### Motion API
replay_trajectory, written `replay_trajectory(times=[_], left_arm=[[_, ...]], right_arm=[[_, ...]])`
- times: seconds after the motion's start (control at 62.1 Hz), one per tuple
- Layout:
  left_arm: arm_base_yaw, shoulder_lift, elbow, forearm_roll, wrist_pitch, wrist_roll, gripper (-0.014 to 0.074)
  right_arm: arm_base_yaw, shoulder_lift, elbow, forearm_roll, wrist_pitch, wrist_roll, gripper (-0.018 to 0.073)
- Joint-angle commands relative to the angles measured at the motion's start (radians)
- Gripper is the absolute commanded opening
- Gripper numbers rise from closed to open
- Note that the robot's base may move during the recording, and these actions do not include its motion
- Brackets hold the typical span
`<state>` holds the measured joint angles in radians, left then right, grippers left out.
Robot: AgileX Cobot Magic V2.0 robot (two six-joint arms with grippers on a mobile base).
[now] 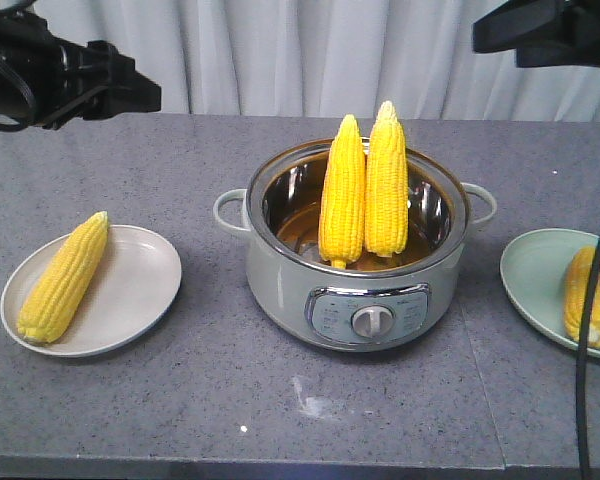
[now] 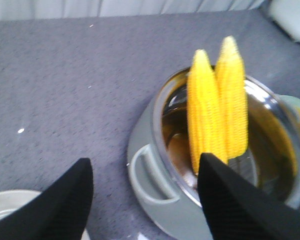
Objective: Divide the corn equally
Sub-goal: 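Raise both open grippers away from the plates, then reach the right gripper into the pot and close on a cob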
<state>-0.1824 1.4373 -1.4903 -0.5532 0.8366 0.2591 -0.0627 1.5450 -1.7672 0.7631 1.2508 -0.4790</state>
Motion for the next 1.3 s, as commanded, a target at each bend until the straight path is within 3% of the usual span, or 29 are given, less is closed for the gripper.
replay_trajectory(times=[0.0,0.209,0.354,0.757,1.289], left_arm=[[-0.002,-0.036,-0.031,-0.130,-0.064,0.073,0.0449],[-0.002,-0.036,-0.030,-0.125,-0.061,0.073,0.0449],[-0.002,-0.036,-0.030,-0.124,-0.061,0.073,0.0449],[-0.002,-0.035,-0.030,-0.066,-0.057,0.062,0.0449],[-0.002,-0.030,-0.030,-0.066,-0.061,0.063,0.0449]], right_arm=[[0.086,0.000,-0.026,-0.024,-0.081,0.009,0.0498],[0.263,0.102,-0.026,-0.307,-0.247,0.138,0.0498],[0.271,0.158,-0.026,-0.433,-0.354,0.232,0.0498],[0.273,0.249,-0.026,-0.454,-0.399,0.253,0.0498],[0.273,0.297,-0.026,-0.492,-0.445,0.265,0.0497]])
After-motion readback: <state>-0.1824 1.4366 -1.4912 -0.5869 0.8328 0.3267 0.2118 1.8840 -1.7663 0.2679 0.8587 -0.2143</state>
